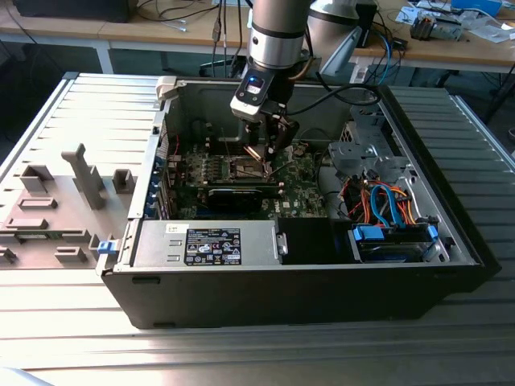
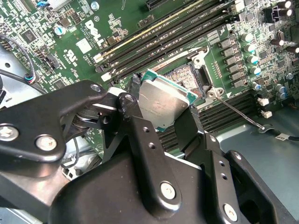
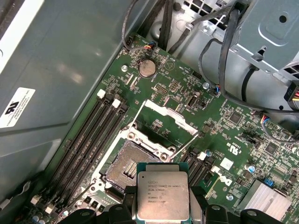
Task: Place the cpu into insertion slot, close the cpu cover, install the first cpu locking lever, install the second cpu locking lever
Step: 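Place the cpu into insertion slot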
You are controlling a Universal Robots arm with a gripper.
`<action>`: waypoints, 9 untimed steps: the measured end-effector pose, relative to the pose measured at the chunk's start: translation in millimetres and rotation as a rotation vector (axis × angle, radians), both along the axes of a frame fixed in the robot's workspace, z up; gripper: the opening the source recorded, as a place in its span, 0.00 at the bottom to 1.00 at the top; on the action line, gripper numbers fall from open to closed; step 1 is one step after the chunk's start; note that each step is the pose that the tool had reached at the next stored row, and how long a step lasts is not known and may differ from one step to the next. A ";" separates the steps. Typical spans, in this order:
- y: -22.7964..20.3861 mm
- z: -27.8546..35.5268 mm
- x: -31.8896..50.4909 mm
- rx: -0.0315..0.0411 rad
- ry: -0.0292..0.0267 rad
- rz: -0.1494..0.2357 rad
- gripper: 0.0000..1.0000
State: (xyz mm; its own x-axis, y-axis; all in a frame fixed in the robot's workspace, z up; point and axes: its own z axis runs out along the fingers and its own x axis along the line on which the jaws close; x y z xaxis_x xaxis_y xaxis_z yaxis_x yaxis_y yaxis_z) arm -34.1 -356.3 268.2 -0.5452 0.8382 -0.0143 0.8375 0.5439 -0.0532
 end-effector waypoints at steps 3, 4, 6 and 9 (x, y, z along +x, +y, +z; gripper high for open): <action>0.0 0.0 0.0 0.0000 0.0000 -0.002 0.54; 0.0 -0.1 0.0 0.0001 0.0000 -0.003 0.54; 0.0 -0.1 0.0 0.0000 0.0000 -0.004 0.54; 0.0 -0.1 0.0 0.0000 0.0000 -0.006 0.54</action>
State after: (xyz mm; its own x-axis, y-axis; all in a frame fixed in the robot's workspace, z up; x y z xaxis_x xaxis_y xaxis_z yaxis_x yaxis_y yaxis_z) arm -34.2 -356.3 268.1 -0.5398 0.8416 -0.0144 0.8410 0.5385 -0.0532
